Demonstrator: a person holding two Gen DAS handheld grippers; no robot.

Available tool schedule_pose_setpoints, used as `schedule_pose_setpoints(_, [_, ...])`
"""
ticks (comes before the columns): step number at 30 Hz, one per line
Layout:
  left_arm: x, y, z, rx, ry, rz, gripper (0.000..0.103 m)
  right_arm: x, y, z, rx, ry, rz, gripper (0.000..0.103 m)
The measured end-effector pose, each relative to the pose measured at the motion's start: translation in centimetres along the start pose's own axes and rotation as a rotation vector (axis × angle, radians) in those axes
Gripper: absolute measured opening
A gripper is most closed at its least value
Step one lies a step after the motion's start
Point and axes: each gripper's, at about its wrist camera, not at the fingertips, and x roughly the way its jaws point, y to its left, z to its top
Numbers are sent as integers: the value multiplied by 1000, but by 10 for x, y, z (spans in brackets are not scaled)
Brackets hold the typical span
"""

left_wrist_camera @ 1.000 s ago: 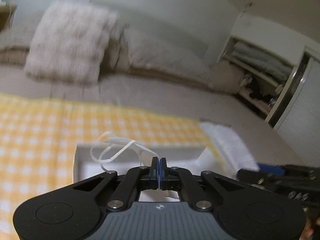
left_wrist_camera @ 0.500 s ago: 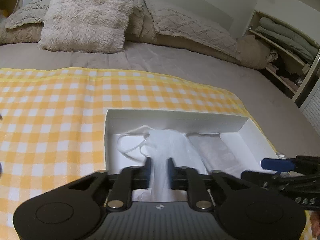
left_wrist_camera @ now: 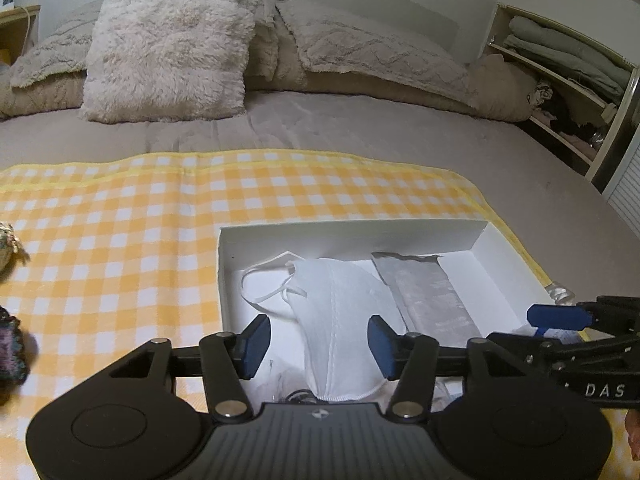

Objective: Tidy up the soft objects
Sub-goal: 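Release the grey packet in the tray with the right tool while the left releases the mask, then withdraw both tools from the tray toward the scrunchie and floral pouch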

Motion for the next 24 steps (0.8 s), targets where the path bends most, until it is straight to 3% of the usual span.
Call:
schedule_pose_setpoints(21, [-96,-16,8,20,-115,41,68,-89,4,2,36,-192,35,67])
schedule_pose_setpoints(24, [-110,-20,8,24,-133,39,75,-102,7,2,38,-218,44,67])
